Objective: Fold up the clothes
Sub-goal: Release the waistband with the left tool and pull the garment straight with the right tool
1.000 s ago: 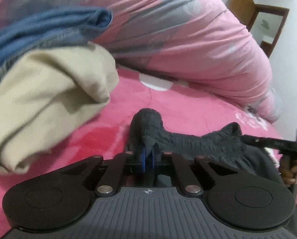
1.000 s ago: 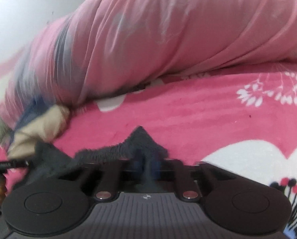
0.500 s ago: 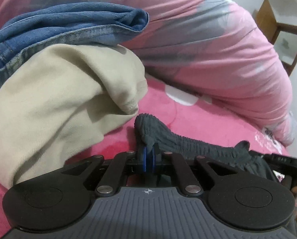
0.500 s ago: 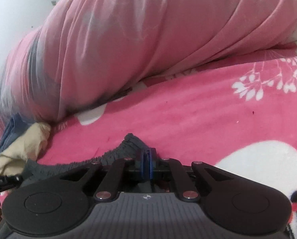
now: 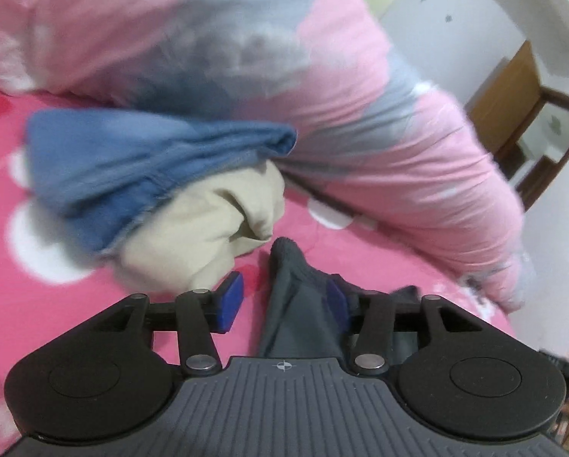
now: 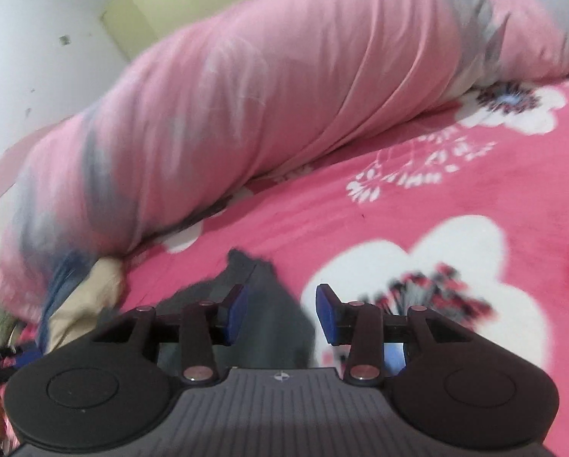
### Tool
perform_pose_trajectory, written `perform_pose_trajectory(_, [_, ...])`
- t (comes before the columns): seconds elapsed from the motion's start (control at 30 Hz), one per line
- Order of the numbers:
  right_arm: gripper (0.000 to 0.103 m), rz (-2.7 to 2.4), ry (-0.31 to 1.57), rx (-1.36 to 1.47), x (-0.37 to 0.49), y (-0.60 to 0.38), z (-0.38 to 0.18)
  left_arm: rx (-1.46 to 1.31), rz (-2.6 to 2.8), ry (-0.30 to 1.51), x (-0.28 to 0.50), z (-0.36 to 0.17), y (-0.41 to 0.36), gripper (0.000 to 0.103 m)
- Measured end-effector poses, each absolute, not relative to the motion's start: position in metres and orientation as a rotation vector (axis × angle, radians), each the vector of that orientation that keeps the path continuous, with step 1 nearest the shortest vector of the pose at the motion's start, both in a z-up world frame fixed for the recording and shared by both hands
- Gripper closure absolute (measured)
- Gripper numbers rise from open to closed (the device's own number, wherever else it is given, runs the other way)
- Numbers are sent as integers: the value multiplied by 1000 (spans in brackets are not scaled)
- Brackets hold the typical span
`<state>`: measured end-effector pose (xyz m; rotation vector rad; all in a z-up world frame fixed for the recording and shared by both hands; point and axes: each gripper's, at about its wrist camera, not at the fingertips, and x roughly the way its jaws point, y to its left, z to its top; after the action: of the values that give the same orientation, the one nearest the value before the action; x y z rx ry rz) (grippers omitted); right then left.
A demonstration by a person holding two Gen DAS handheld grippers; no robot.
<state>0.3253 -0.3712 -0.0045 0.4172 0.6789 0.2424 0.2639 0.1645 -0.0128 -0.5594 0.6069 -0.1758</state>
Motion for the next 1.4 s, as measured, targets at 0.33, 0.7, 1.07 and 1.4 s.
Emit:
perform_pose_trajectory(0.33, [60, 475, 755, 382, 104, -291, 15, -489, -353, 699, 82, -6, 172, 52])
perform_pose_trajectory(0.7, [63, 589, 534, -40, -23, -143, -20, -461, -505, 717, 3, -53, 121, 52])
perform_pose_trajectory(1.07, [101, 658, 536, -143, 4, -103, -39, -207, -501, 630, -31, -56, 101, 52])
perform_pose_trajectory(1.4, [101, 711, 593, 324, 33, -144, -21, 102, -415, 503, -39, -61, 53, 47])
